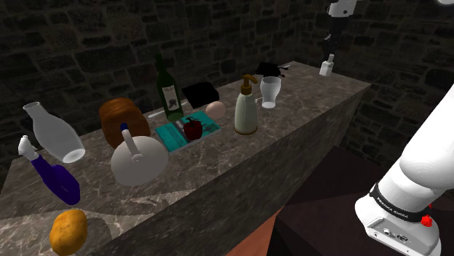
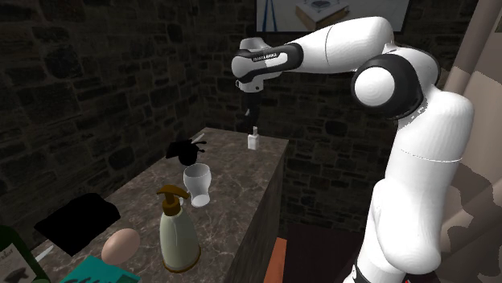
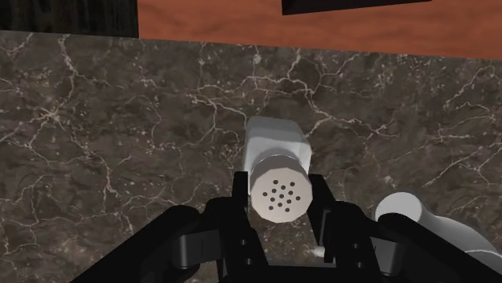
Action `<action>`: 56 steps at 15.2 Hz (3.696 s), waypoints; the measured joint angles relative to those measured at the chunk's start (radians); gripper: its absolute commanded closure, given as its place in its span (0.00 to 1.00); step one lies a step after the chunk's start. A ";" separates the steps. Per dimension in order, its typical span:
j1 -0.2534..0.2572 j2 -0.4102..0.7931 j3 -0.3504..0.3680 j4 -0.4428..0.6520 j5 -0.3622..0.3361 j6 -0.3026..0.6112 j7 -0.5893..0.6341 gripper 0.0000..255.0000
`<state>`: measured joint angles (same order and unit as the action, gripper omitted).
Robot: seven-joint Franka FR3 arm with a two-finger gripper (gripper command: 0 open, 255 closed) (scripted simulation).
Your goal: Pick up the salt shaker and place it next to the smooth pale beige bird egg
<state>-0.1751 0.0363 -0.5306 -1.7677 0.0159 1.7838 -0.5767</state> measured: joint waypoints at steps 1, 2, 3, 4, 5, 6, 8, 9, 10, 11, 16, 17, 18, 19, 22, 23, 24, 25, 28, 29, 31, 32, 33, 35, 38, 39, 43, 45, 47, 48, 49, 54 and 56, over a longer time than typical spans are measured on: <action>0.010 0.003 0.010 0.004 0.002 -0.001 0.019 1.00; 0.023 -0.017 0.020 -0.014 -0.008 -0.002 0.044 1.00; 0.034 -0.016 0.030 -0.010 -0.008 -0.004 0.065 1.00; 0.049 -0.024 0.045 -0.014 -0.011 -0.008 0.095 1.00; 0.057 -0.014 0.053 -0.006 -0.006 -0.006 0.110 1.00; 0.072 -0.024 0.067 -0.024 -0.011 0.004 0.139 1.00; 0.096 -0.028 0.091 -0.024 -0.012 0.000 0.188 1.00; 0.108 -0.019 0.102 -0.014 -0.008 -0.003 0.211 1.00; 0.119 -0.024 0.113 -0.017 -0.010 -0.003 0.233 1.00; 0.132 -0.012 0.125 -0.001 -0.005 -0.008 0.258 1.00; 0.185 0.014 0.175 0.026 0.004 -0.010 0.359 1.00; 0.198 0.031 0.187 0.049 0.010 -0.017 0.383 1.00; 0.206 0.055 0.195 0.075 0.018 -0.020 0.398 1.00; 0.217 0.064 0.205 0.088 0.020 -0.025 0.419 1.00; 0.250 0.100 0.233 0.138 0.029 -0.039 0.480 1.00; 0.258 0.119 0.241 0.163 0.034 -0.045 0.495 1.00; 0.265 0.137 0.248 0.185 0.038 -0.049 0.510 1.00; 0.276 0.160 0.257 0.206 0.043 -0.048 0.530 1.00; 0.302 0.215 0.278 0.282 0.053 -0.070 0.579 1.00; 0.312 0.239 0.286 0.319 0.057 -0.083 0.599 1.00; 0.332 0.282 0.301 0.380 0.063 -0.101 0.637 1.00; 0.334 0.291 0.303 0.382 0.064 -0.093 0.640 1.00; 0.336 0.293 0.304 0.374 0.065 -0.083 0.643 1.00; 0.337 0.293 0.304 0.350 0.065 -0.059 0.643 1.00; 0.339 0.294 0.305 0.310 0.065 -0.019 0.643 1.00; 0.340 0.294 0.306 0.299 0.065 -0.008 0.643 1.00; 0.343 0.297 0.307 0.244 0.067 0.050 0.643 1.00; 0.343 0.302 0.308 0.225 0.068 0.075 0.642 1.00; 0.344 0.300 0.308 0.195 0.068 0.102 0.640 1.00; 0.344 0.302 0.308 0.187 0.069 0.113 0.640 1.00; 0.344 0.306 0.309 0.177 0.070 0.126 0.639 1.00; 0.344 0.322 0.311 0.130 0.075 0.188 0.635 1.00; 0.344 0.330 0.312 0.118 0.077 0.209 0.634 1.00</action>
<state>0.1689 0.3666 -0.2188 -1.6499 0.0931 1.9926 0.0576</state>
